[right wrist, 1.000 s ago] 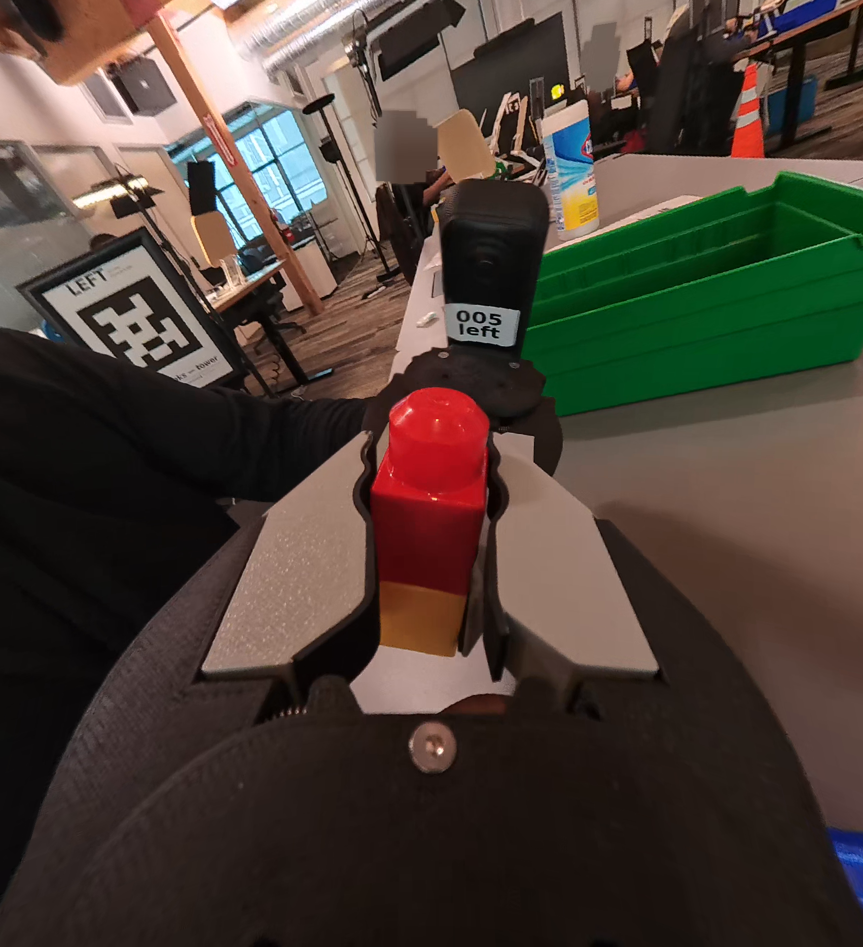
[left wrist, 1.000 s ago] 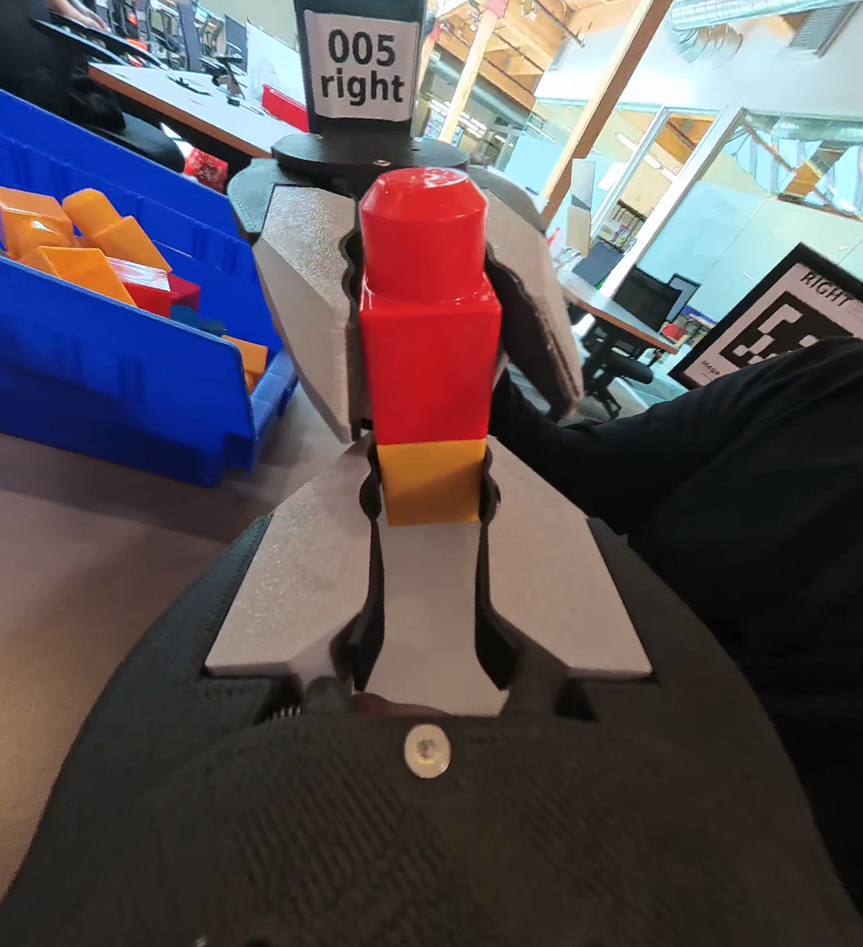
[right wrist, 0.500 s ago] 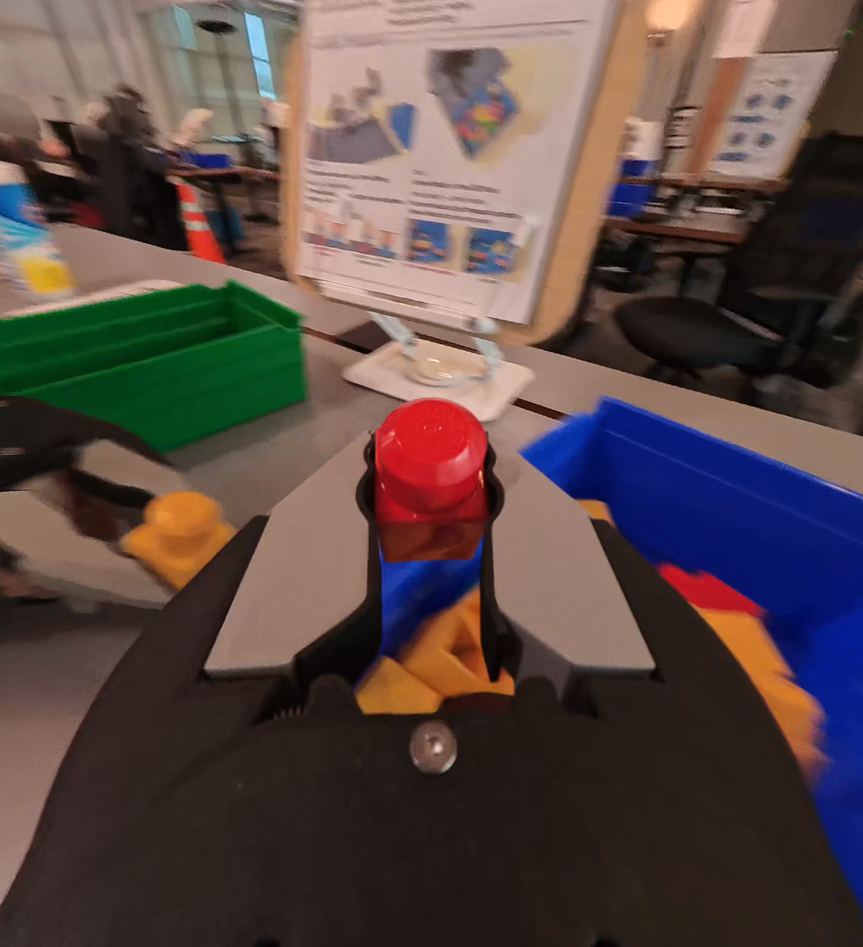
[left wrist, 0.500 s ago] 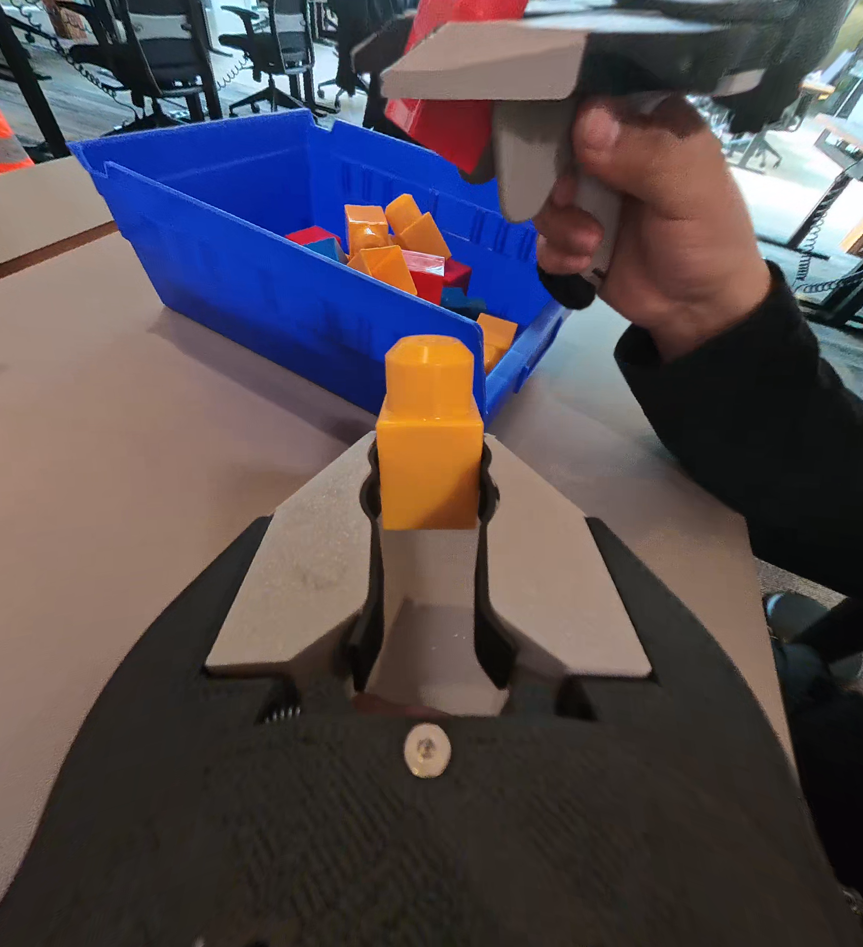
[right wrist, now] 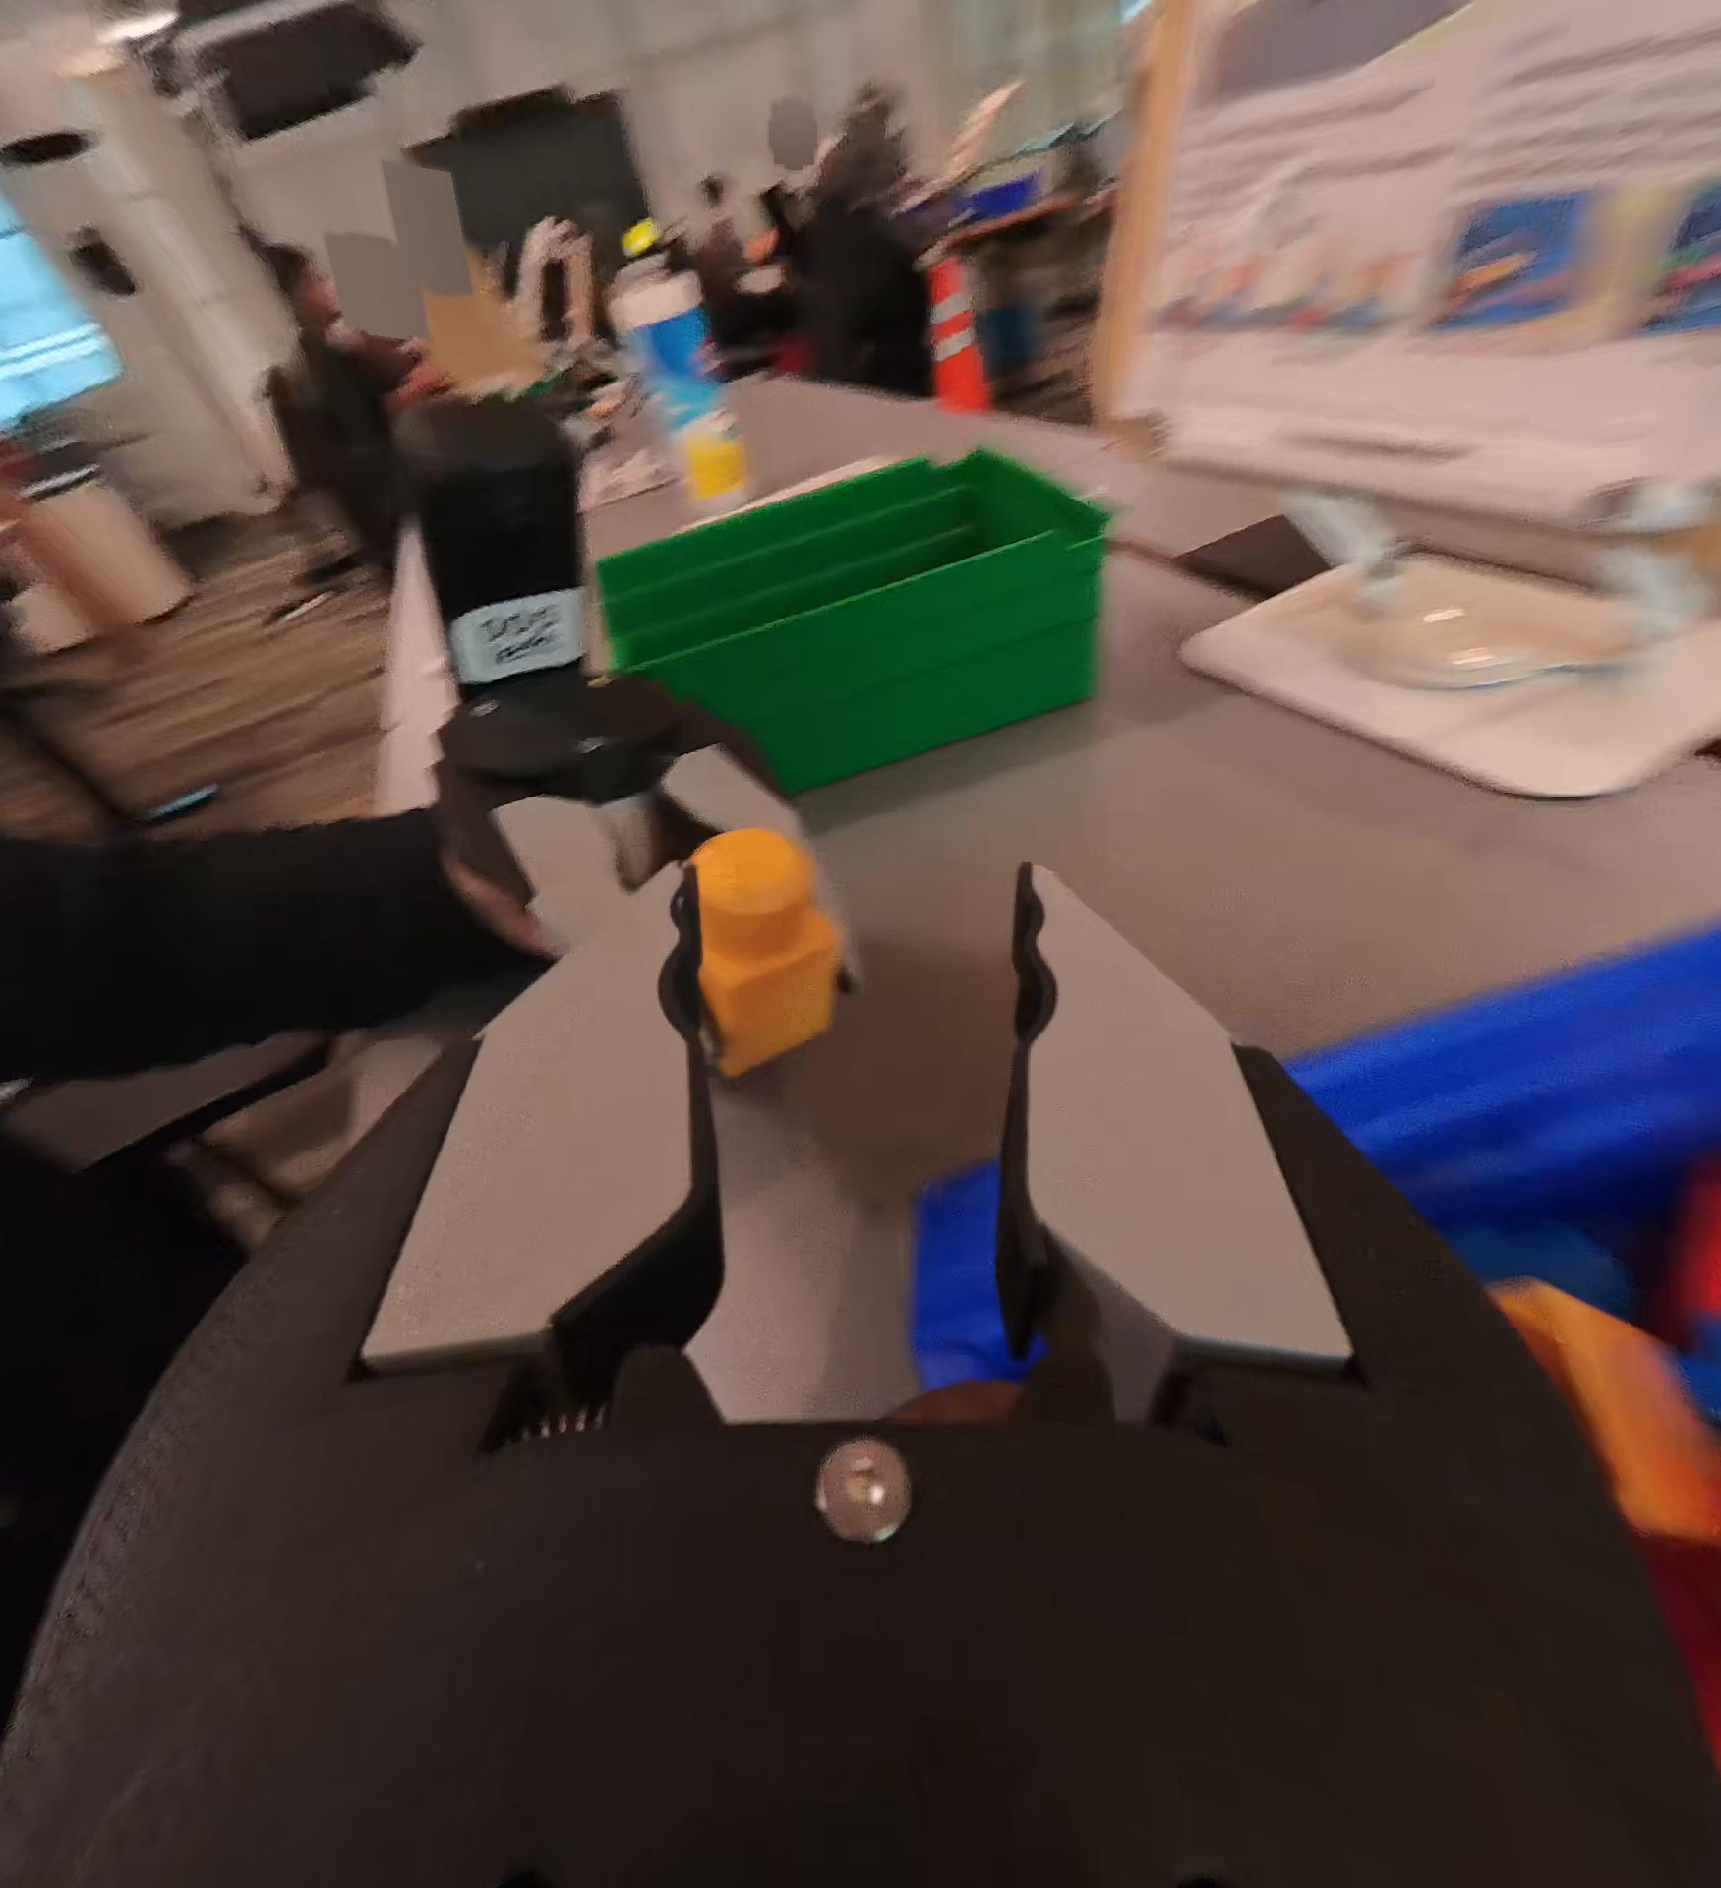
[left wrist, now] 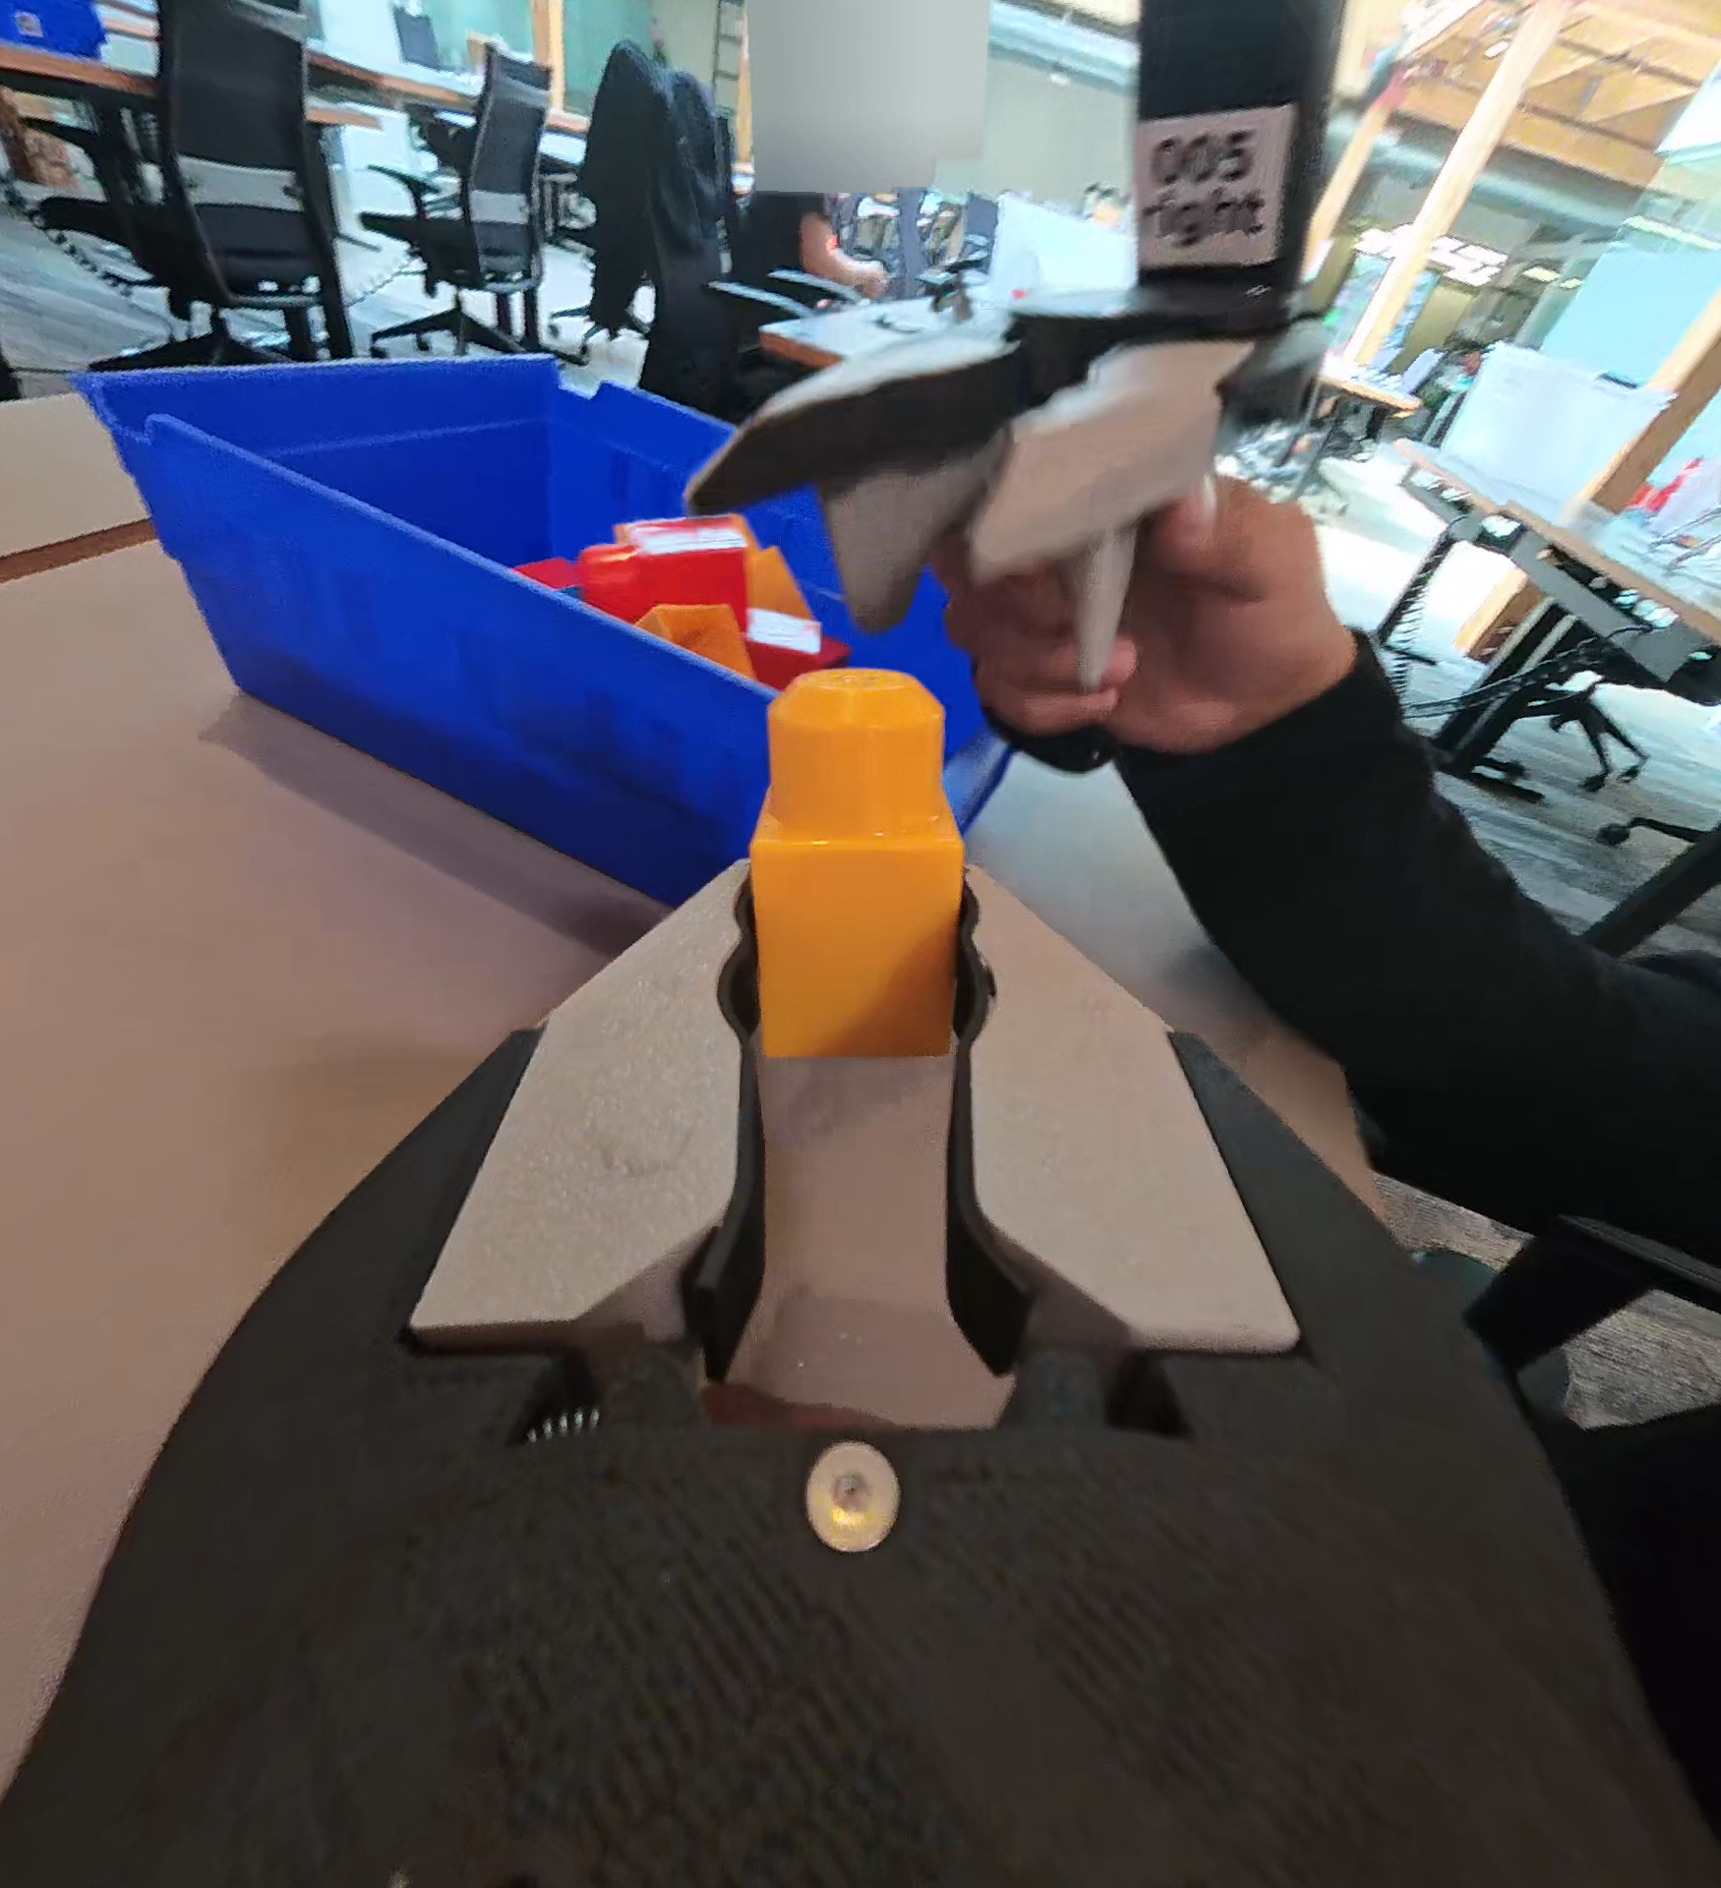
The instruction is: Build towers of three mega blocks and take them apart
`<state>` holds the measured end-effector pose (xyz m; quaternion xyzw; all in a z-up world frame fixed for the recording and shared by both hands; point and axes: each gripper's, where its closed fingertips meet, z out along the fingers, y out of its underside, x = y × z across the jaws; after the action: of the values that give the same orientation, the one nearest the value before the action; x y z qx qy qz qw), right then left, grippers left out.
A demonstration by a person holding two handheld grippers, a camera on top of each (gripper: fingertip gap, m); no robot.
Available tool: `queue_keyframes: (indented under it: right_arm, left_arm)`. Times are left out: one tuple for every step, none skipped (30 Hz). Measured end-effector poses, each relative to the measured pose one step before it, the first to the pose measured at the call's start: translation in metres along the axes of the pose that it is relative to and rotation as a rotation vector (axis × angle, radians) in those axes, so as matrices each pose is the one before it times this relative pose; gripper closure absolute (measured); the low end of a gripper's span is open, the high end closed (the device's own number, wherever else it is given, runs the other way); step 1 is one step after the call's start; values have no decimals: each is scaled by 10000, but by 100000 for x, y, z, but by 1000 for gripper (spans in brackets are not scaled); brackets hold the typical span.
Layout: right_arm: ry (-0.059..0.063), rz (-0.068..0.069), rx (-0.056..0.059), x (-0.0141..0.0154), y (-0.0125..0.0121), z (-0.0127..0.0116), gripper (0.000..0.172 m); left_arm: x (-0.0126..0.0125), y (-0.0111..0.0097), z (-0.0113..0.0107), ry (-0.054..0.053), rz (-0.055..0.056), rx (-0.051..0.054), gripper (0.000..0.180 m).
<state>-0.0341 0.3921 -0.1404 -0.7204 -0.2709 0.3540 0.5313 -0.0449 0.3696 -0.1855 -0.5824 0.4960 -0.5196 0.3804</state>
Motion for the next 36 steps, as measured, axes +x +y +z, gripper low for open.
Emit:
queue_keyframes:
  right_arm:
    - [-590,-85,-450,-1433,721,1215,109]
    - [-304,-269,-289,-1032,414,1106,108]
    - [-55,-226,-133,-593,140,935,110]
    - [-118,-133,-165,-554,197,738,123]
    - [-237,-52,-200,-559,305,557,136]
    - [13,68,-145,-66,182,280,144]
    - [49,-133,-194,50,297,13,144]
    - [104,-157,-88,138,94,-174,144]
    - [251,-149,176,367,-355,-448,144]
    - [410,-109,472,658,-870,-822,144]
    - [592,-39,689,1104,-1220,-1183,144]
    - [860,33,906,1690,-1555,-1561,144]
    - [1295,74,1135,2427,-1889,-1948,144]
    - [1479,-63,1127,2715,-1910,-2095,144]
    - [1371,-298,891,2547,-1669,-1875,144]
    - [1294,-379,494,2495,-1119,-1442,145]
    - [1318,-367,-38,2674,-169,-914,144]
    - [1192,-332,-688,2597,1116,-266,144]
    - [792,-278,-1405,2018,2445,348,144]
    - [338,-94,-1452,1234,2634,709,137]
    - [2,266,-851,509,1586,663,122]
    - [-461,356,-129,-432,131,107,116]
    - [-426,182,607,-637,-1038,-506,117]
    - [-117,-18,916,-405,-1536,-813,120]
    - [2,-171,876,-351,-1578,-803,126]
    - [17,-266,663,-328,-1277,-613,129]
    - [78,-242,364,-136,-786,-354,131]
    - [109,-174,133,13,-333,-151,132]
    - [19,-103,34,-61,-79,3,132]
    - [-93,-23,-17,-186,73,81,133]
    - [-136,36,-31,-218,115,90,133]
    - [-79,49,-14,-116,118,71,133]
    - [-57,31,-10,-61,107,34,134]
    - [-24,28,16,26,45,-16,134]
    - [-6,46,67,58,-56,-79,134]
    - [-45,71,101,6,-120,-105,135]
  left_arm:
    - [378,-197,-10,192,13,112,147]
    - [326,-113,-8,147,25,50,147]
    - [317,0,16,152,35,-34,147]
    - [265,-13,12,93,77,-12,146]
    - [181,36,21,32,137,-29,147]
    - [163,285,111,29,159,-164,147]
    - [83,270,151,-25,86,-148,146]
    - [-122,53,111,-112,3,5,146]
    - [-221,-69,52,-149,-94,76,146]
    - [-277,10,5,-133,-107,6,145]
    - [-229,108,-33,-67,-90,-64,144]
    - [-197,85,-73,-31,-72,-50,144]
    - [-218,39,-59,-53,-74,-7,144]
    - [-220,50,-25,-73,-87,-18,145]
    - [-177,106,20,-66,-98,-58,146]
    - [-114,167,73,-46,-88,-92,147]
    - [-24,205,108,-10,-41,-100,147]
    - [49,198,135,15,16,-84,147]
    - [61,206,141,7,51,-83,146]
    - [63,248,157,-2,67,-108,147]
    - [43,257,153,-13,78,-126,147]
    - [-2,235,128,-37,85,-115,147]
    - [-16,176,85,-47,87,-93,147]
    - [7,113,49,-30,72,-63,146]
    - [30,38,31,-1,37,-30,145]
    - [56,16,21,19,1,-23,144]
    - [99,65,42,55,-9,-55,143]
    - [218,169,56,129,-1,-116,141]
    - [335,253,89,197,13,-184,136]
    - [343,261,53,176,19,-203,131]
    - [319,83,-87,108,-7,-157,124]
    - [434,-274,-403,81,-57,-30,118]
    - [624,-771,-825,72,-33,181,116]
    - [653,-1256,-1338,-32,77,382,116]
    - [425,-1668,-1833,-217,167,516,116]
    - [5,-1998,-2237,-387,168,588,116]
